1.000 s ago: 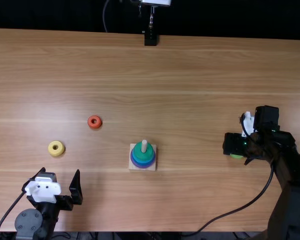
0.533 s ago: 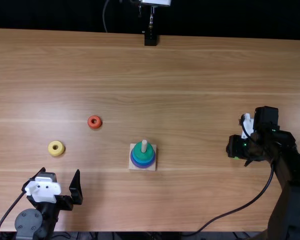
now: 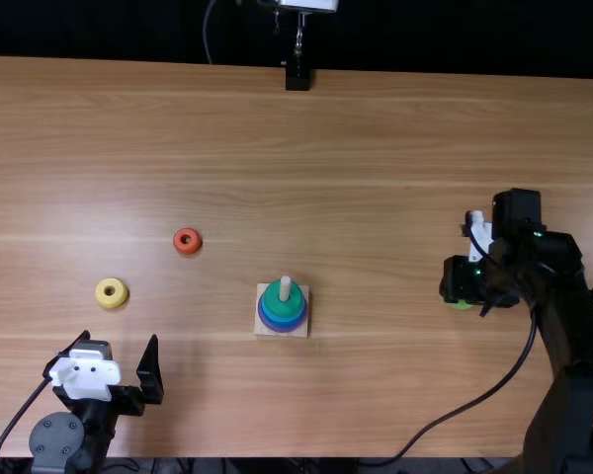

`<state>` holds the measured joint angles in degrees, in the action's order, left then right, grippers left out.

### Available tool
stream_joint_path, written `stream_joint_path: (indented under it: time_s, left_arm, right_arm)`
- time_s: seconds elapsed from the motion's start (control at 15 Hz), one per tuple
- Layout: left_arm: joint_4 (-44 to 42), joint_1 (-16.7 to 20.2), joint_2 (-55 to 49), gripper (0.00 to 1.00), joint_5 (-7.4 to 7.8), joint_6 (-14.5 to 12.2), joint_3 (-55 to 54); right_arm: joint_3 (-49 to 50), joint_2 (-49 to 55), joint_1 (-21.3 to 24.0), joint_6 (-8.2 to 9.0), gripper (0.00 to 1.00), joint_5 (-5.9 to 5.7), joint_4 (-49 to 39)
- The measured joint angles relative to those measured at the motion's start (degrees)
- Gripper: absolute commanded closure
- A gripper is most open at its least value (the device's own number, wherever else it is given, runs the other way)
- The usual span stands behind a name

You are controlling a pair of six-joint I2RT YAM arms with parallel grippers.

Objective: Build the Hanoi tower: stack the rings onto the peg from bottom to top in this color order: purple, dark blue, light blue, dark green, light green, yellow, orange.

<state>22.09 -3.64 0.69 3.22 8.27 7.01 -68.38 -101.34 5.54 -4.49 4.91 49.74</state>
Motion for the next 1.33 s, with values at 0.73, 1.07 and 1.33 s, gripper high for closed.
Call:
stream_joint_path:
  time_s: [0.73,1.07,1.33]
  left_arm:
    - [0.0,0.0,0.0,0.0,0.0,0.0,0.0]
    - [0.0,0.0,0.0,0.0,0.0,0.0,0.0]
    - [0.0,0.0,0.0,0.0,0.0,0.0,0.0]
  right_arm:
    - [-14.1,10.7,-28.0,-1.4,1.0,0.31,11.2]
    - [-23.6,10.6,-38.2,-1.27,1.0,0.48,16.4]
    - [-31.8,10.6,-42.4,-0.9,1.0,0.46,18.1]
